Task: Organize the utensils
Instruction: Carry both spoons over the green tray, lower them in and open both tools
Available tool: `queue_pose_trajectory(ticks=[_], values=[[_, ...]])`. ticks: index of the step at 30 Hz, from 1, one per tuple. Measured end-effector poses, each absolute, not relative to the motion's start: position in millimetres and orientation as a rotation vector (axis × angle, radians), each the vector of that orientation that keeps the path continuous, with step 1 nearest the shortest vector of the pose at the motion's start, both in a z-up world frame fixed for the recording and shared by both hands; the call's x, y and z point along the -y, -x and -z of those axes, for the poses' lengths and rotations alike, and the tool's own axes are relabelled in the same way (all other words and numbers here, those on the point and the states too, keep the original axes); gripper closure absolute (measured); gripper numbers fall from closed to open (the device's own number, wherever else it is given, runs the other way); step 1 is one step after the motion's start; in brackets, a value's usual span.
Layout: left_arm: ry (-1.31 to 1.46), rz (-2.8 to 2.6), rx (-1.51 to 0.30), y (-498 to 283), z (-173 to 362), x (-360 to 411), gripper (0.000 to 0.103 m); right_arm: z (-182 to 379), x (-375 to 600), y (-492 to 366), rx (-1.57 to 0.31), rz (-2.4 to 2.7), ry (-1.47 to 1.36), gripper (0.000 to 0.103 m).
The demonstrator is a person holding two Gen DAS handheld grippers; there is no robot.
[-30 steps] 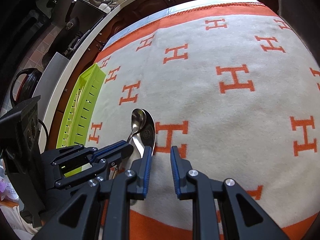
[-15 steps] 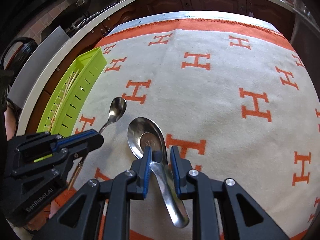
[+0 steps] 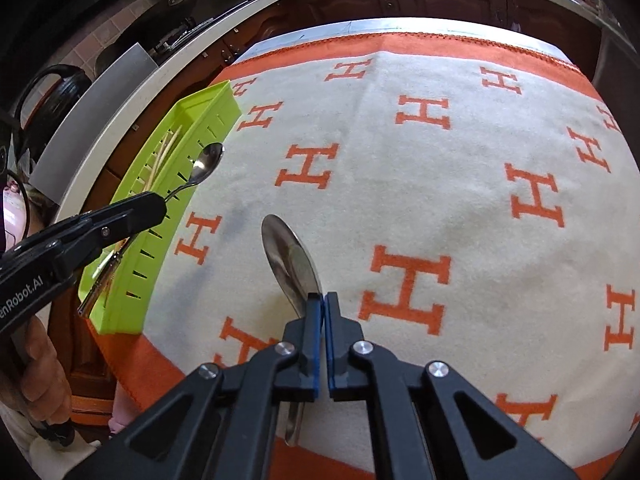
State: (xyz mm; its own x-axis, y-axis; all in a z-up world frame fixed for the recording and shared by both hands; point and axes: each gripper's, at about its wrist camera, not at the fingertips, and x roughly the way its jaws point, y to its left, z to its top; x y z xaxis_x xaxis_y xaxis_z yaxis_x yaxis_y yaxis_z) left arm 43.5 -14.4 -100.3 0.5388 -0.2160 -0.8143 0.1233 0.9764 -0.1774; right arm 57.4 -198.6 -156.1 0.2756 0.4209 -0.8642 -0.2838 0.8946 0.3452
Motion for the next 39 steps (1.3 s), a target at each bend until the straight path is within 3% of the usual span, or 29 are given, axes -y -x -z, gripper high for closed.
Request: queue_pose_trajectory(ticks=[11,20,22,26,31,39], values=[[0.185,0.053,-0.875,-37.1,72.1,-66.6,0.101,106.4,162.2,-75.1,-1.185,-0.552,-0.245,0.101],[0.205,-0.019,-0.91,-43.6,91.9,-107.5,0.101,85.8,95.6,-108.4,-1.198,-0.595,-0.243,0.101],[0.199,-0.029,-0.914,-44.8,95.2,-111.4,0.097,88.2,82.8,-118.2,-1.217,-0.58,-0.252,0.101],[0.207,-0.045,-0.908,-45.3,96.3,-121.2,0.078,96.7,62.2,-136.2,-1.253,-0.552,-0.274,0.101],[0.222,-0.064,-0.899,-46.2,94.7,-135.8,0.069,107.8,40.0,-156.3,-1.271,-0.495,-0.269,0.101],[0.228,-0.11,-0.874,-44.3,88.6,-151.6,0.029,117.3,13.7,-174.7,-1.289,-0.486,-0.242,0.092]])
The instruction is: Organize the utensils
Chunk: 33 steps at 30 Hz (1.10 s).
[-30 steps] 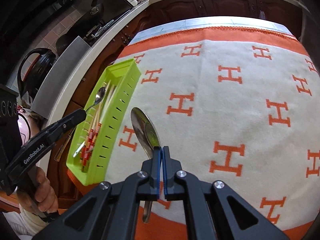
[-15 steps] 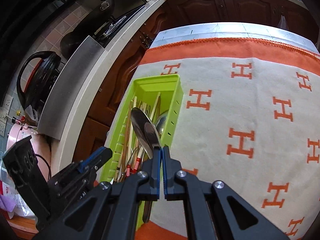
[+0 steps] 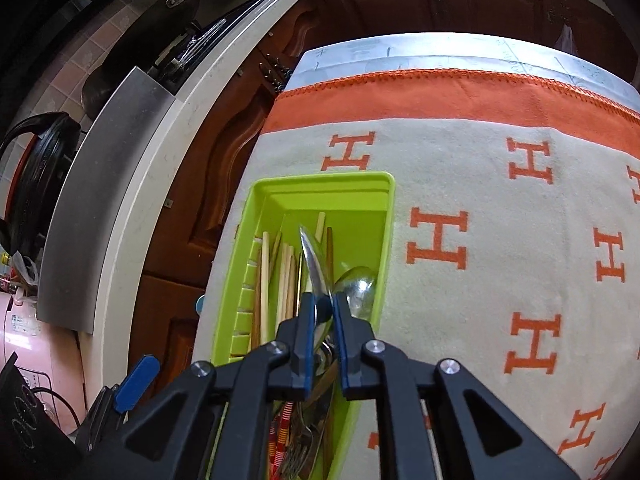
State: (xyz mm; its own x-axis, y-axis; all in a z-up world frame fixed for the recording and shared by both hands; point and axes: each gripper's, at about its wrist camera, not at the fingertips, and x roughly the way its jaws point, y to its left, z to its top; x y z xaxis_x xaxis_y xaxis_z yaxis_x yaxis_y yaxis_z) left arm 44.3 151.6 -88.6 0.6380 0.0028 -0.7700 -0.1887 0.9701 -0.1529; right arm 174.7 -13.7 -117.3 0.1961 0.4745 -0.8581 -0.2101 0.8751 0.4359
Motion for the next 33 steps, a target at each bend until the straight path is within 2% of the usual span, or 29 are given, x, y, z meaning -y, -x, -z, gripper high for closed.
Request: queue_pose_trajectory(ticks=[12,25,29,33], values=[[0.225,-0.115,-0.882,-46.6,85.0,-147.4,0.013,104.2,18.6,-150.3,-1.231,-0.548,-0.137,0.092],[0.175,-0.113,-0.936,-43.1,75.8,-120.3,0.011,86.1,66.5,-114.3,-1.137,-0.495,-0.089,0.092],[0.132,-0.112,-0.937,-37.7,72.2,-107.4,0.001,80.6,84.1,-103.6,-1.109,-0.465,-0.09,0.092],[0.09,-0.088,-0.96,-34.1,68.9,-89.3,0.001,74.6,106.3,-89.2,-1.07,-0.421,-0.089,0.092]])
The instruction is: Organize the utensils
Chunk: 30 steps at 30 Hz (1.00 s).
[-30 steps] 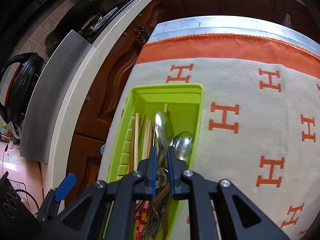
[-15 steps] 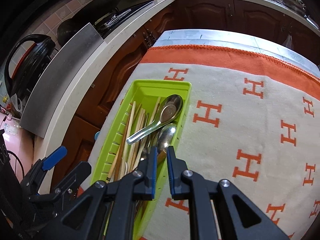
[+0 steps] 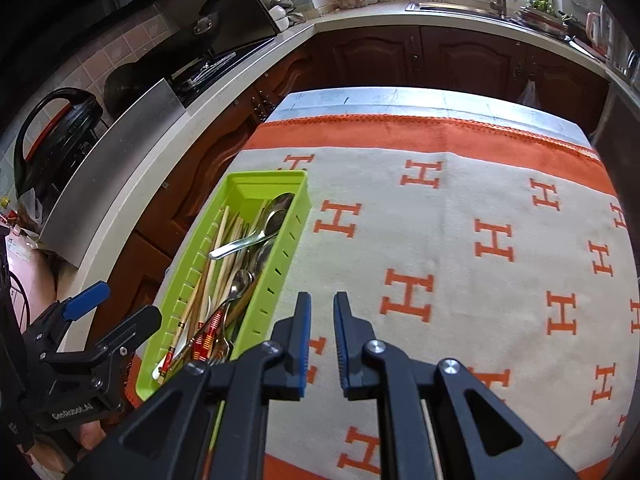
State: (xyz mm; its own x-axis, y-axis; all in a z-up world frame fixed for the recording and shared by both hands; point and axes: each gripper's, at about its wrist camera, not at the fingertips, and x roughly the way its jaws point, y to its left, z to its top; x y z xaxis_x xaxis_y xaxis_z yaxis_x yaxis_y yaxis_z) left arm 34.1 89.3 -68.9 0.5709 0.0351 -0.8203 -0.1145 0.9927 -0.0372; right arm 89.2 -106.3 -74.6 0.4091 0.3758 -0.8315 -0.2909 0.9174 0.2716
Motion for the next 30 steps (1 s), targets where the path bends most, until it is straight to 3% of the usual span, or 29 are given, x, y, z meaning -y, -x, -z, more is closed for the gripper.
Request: queue_pose_trajectory(ticks=[8,19,24,30], values=[[0.043,0.025,-0.975,-25.3,61.1,-43.7,0.001,66.5,151.6,-58.0,-1.028,-0.327,-0.103,0.091],[-0.099,0.075,-0.898,-18.0,31.6,19.6,0.001,50.7,210.3,-27.3,-1.005,-0.232,-0.198,0.08],[-0.099,0.118,-0.87,-13.3,12.0,40.1,0.001,24.8,221.2,-19.3,-0.942,-0.226,-0.209,0.062],[-0.053,0.106,-0.841,-8.6,-10.2,48.7,0.001,-6.4,225.9,-6.4,-0.858,-0.192,-0.193,0.052]])
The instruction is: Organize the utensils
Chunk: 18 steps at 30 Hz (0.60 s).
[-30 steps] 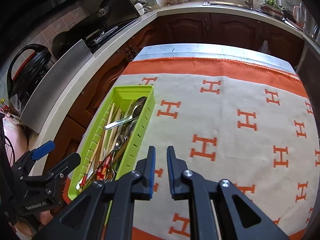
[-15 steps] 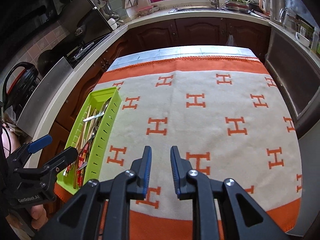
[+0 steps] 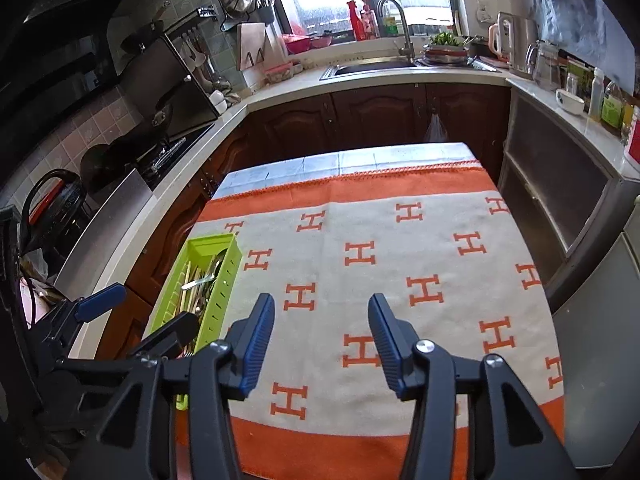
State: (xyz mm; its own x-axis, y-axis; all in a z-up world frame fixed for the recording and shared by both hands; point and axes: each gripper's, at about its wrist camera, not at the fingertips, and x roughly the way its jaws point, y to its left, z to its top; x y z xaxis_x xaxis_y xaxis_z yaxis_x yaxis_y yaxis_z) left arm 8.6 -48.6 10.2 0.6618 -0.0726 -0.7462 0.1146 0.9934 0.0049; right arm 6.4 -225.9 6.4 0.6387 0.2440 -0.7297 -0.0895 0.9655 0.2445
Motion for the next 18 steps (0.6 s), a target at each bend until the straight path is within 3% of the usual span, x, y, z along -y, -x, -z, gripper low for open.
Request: queue_pose_trajectory(ticks=[5,18], values=[[0.013,0.071,-0.832,-8.2,-16.6,40.7,0.001,-18.2,228.2,3.5,-0.802,-0.172,-0.177,0.044],[0.018,0.045,-0.861,-3.6,-9.6,38.9,0.001,-13.2,222.0,7.8,-0.803,-0.2,-0.173,0.044]])
